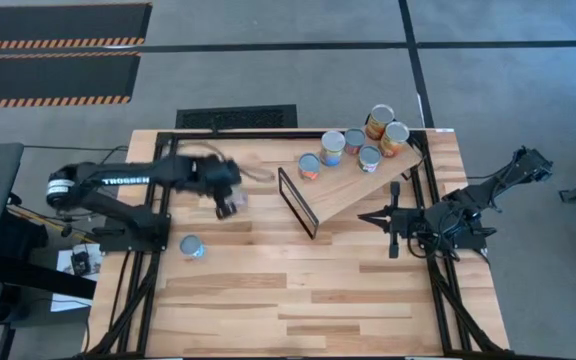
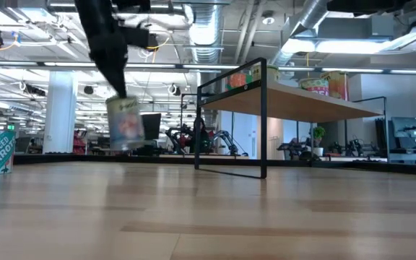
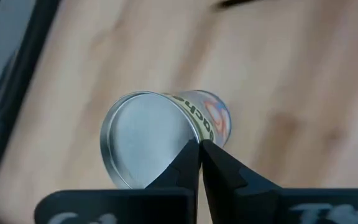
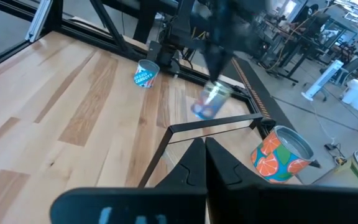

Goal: Pick and place cans onto a shelf
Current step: Put the canned peaches on the shelf aligned with the other canned peaches

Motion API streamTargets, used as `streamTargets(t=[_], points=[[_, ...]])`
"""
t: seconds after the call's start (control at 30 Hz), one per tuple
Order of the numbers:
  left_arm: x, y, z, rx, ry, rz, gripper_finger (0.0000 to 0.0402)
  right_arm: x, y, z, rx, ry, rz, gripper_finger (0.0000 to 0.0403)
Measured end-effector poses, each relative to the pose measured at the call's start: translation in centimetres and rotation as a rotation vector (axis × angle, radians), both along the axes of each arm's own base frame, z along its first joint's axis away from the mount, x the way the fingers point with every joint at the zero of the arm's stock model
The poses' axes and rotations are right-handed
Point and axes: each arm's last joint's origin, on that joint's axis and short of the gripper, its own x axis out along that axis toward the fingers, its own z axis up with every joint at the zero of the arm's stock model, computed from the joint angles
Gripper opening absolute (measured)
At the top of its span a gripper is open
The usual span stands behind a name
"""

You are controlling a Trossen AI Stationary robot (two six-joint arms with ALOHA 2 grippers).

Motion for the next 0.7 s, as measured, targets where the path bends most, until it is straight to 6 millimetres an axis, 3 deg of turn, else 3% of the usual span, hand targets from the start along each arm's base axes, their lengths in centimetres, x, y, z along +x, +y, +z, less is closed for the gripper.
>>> streamTargets(t=[0.17, 0.4, 0.53, 0.7], points=[[2.6, -7.4, 0.7, -0.027, -0.109, -0.099, 0.0000, 0.0, 0.0, 0.0, 0.027, -0.003, -0.005, 0.0007], [6.9, -16.3, -0.5, -0.060, -0.125, -0.217, 0.0000, 0.0, 0.1, 0.0, 0.033, -0.001, 0.002, 0.0007], [10.3, -19.6, -1.3, -0.026, -0.113, -0.278, 0.0000, 0.0, 0.1, 0.0, 0.035, -0.002, 0.001, 0.0007], [14.8, -21.1, -2.0, -0.016, -0.089, -0.316, 0.0000, 0.0, 0.1, -0.1, 0.042, 0.000, 0.002, 0.0007]])
